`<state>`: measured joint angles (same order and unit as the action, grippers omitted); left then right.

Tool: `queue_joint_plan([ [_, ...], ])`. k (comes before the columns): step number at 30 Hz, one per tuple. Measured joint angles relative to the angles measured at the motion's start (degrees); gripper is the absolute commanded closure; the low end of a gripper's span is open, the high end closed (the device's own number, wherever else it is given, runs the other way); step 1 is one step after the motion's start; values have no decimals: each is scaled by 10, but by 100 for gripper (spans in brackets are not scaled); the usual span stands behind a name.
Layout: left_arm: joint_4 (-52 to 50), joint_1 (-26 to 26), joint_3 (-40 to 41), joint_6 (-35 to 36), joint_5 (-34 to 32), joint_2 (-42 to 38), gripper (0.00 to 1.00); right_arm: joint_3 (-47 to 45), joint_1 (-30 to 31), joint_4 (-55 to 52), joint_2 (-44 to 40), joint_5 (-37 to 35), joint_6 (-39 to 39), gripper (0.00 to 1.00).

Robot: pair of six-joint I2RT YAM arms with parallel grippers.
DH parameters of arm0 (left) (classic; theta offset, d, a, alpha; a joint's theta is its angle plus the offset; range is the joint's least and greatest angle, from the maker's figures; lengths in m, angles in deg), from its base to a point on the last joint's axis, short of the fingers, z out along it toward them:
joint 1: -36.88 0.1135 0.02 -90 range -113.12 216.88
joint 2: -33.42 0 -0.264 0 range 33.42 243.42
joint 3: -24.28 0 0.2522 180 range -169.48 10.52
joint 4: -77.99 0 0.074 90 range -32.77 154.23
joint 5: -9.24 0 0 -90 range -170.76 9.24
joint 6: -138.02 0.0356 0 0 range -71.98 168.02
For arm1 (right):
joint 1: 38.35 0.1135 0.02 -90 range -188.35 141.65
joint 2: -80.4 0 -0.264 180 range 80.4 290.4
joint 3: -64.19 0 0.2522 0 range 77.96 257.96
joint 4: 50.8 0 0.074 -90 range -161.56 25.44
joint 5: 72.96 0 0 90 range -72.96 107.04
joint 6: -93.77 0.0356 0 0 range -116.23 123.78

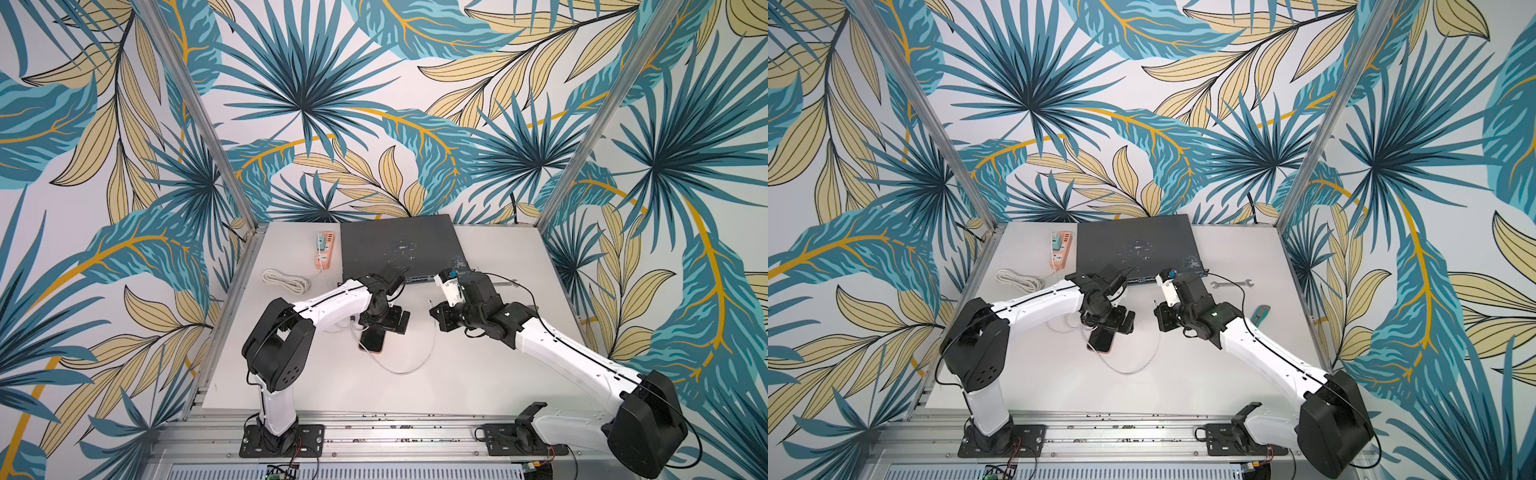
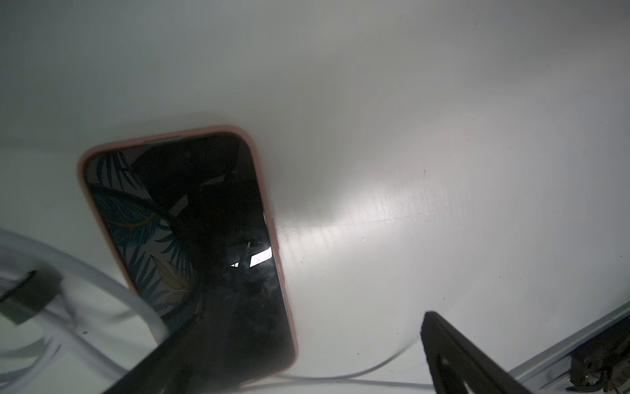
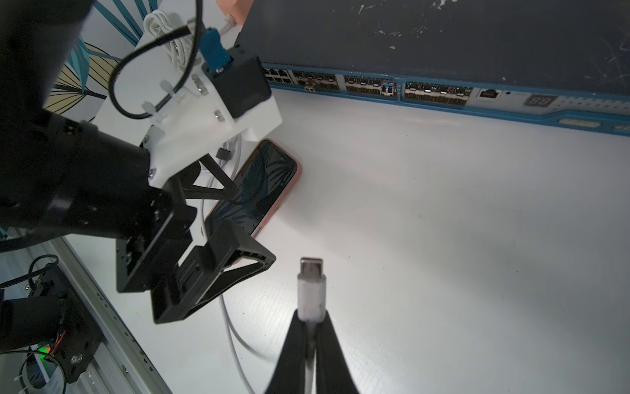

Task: Plug the charging cable into the phone
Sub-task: Pick up the phone at the center of the board.

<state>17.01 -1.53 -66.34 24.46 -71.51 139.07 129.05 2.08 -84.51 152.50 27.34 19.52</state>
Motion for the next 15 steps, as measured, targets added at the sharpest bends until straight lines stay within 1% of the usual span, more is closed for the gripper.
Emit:
queue_joint_plan([
  [10, -22, 36, -3, -4, -35, 9, 0, 0, 0, 0, 0, 2, 0, 100],
  [15, -26, 47, -3, -3, -42, 10, 0, 0, 0, 1, 7, 5, -1, 100],
])
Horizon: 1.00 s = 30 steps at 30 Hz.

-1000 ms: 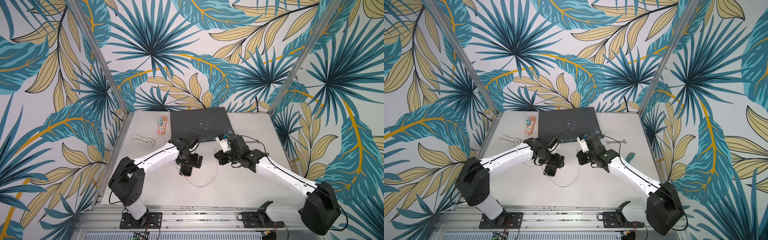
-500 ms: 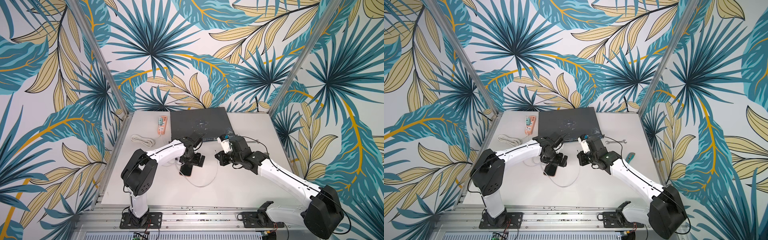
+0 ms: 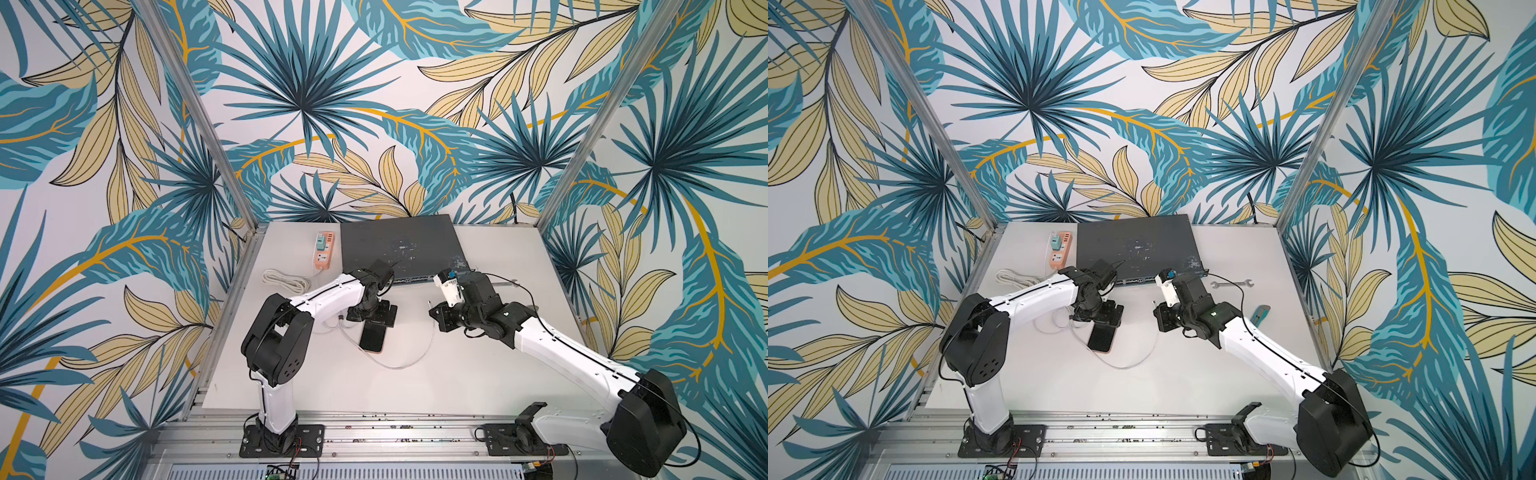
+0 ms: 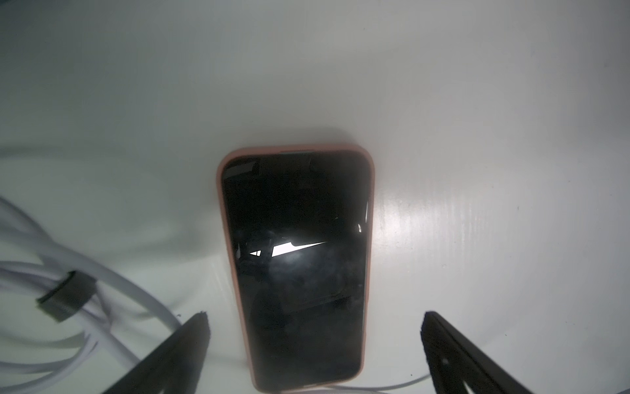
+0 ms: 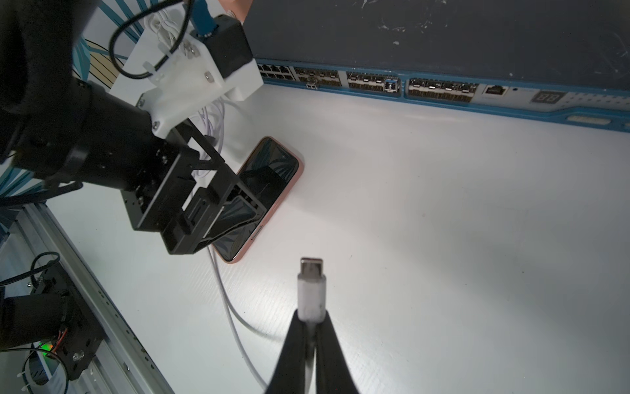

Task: Plug the charging cable into the phone
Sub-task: Pick up the phone at the center of the board.

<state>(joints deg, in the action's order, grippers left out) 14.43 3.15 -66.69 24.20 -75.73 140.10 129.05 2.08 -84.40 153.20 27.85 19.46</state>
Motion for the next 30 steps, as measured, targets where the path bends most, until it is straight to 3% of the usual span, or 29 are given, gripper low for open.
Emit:
queue_joint_plan([
  [30, 15, 0, -40, 3, -38, 81, 0, -9, 0, 3, 0, 15, 0, 100],
])
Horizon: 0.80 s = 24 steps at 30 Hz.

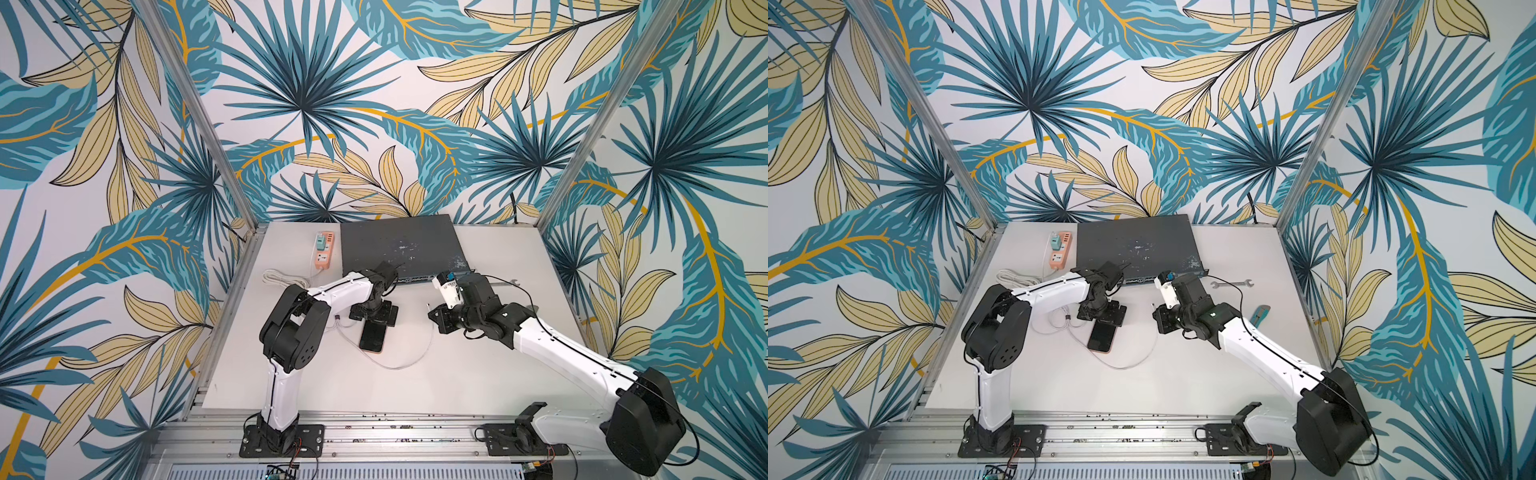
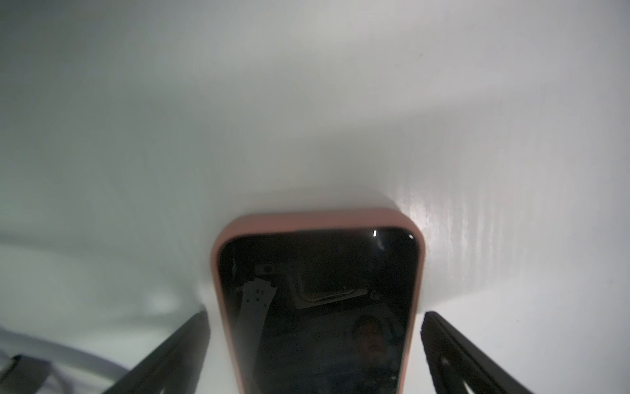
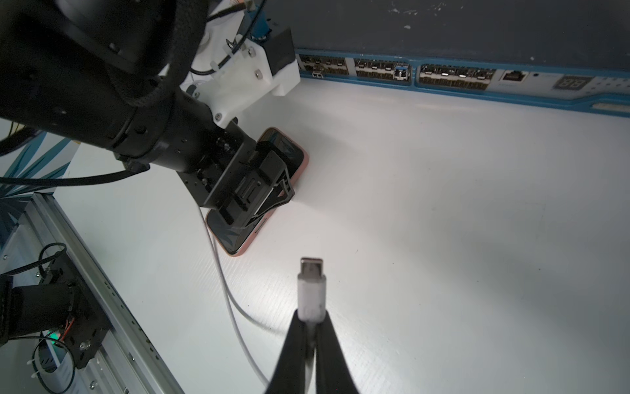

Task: Plug the charging cable into the phone
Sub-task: Pick up the phone at the center of the board.

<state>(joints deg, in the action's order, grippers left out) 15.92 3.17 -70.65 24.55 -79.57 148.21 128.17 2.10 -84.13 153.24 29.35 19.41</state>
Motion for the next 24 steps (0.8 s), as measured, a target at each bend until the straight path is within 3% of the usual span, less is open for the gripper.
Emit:
queue_joint_plan([
  [22, 28, -34, -8, -33, -50, 15, 17, -40, -3, 4, -29, 1, -2, 100],
  [24, 32, -34, -6, -35, -51, 14, 15, -40, -4, 4, -31, 1, -2, 100],
])
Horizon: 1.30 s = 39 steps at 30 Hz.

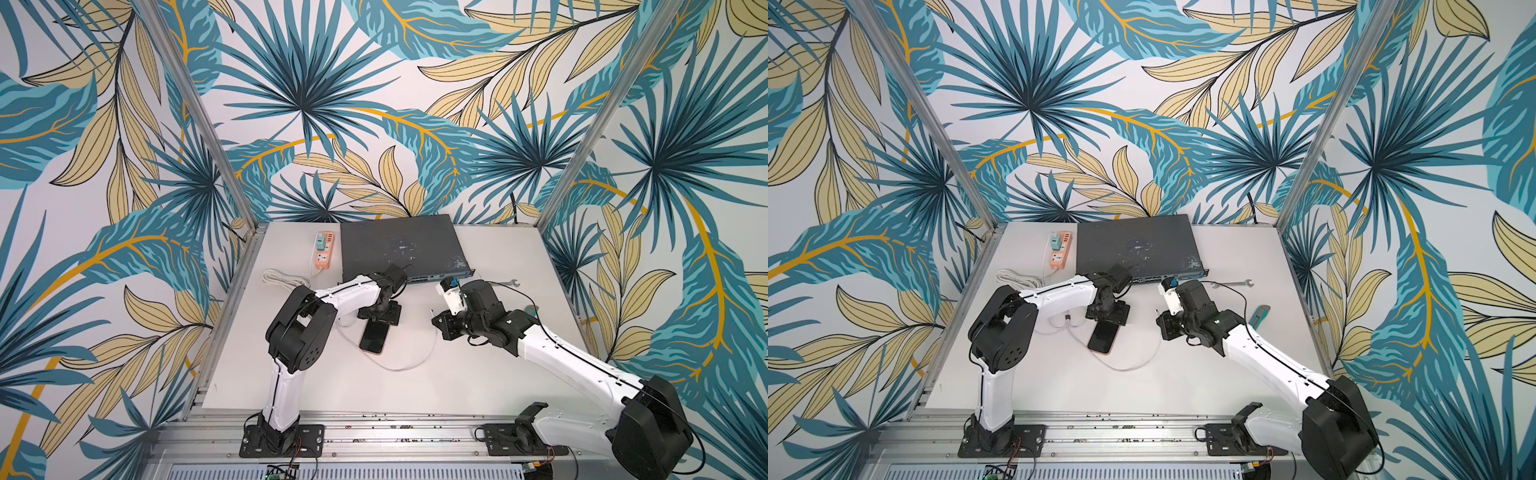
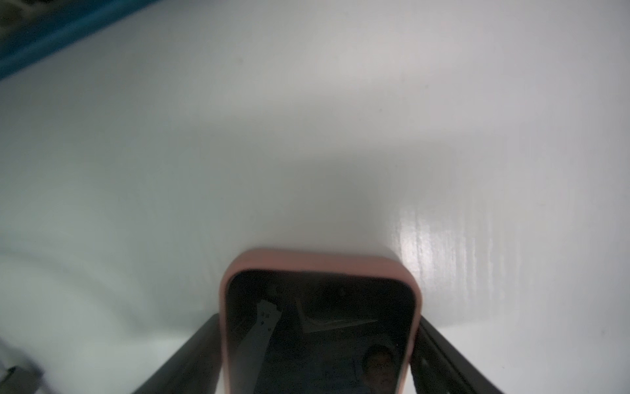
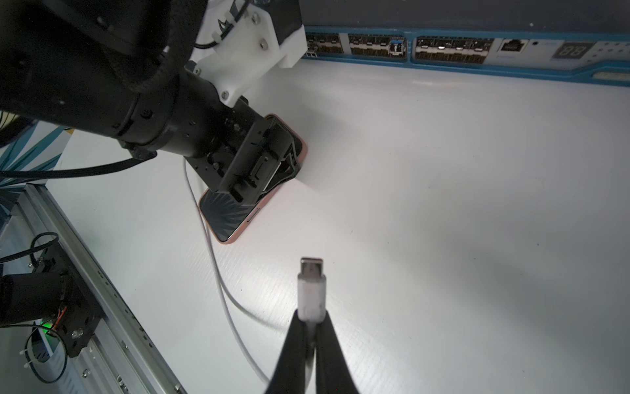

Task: Plug the charging cable into the phone
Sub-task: Pick up the phone at the center of the board.

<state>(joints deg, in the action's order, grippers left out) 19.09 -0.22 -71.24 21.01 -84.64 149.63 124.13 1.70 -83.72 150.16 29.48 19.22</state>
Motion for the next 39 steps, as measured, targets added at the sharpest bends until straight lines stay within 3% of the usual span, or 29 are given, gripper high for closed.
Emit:
queue_joint_plan([
  [8, 25, -3, 23, -3, -9, -13, 7, -1, 0, 0, -4, 0, 0, 100],
  [17, 35, -3, 44, 4, -10, -27, 8, -1, 0, 0, -4, 0, 2, 100],
  [21, 32, -3, 45, 12, -8, -28, 14, -1, 0, 0, -4, 0, 4, 100],
  [26, 31, -3, 45, 23, -5, -28, 35, -2, 0, 0, -8, 0, 9, 100],
  [28, 31, -3, 47, 23, -4, -28, 49, -2, 0, 0, -12, -2, 11, 100],
  [30, 31, -3, 49, 24, -4, -29, 69, -3, 0, 0, -15, -5, 13, 100],
  [33, 29, -2, 50, 25, -3, -31, 88, -3, 0, 0, -16, -12, 15, 100],
  [35, 28, 0, 51, 28, 0, -33, 93, -3, 0, 1, -16, -18, 15, 100],
  [39, 18, 18, 59, 30, 25, -43, 92, -2, 0, 5, -16, -32, 14, 100],
])
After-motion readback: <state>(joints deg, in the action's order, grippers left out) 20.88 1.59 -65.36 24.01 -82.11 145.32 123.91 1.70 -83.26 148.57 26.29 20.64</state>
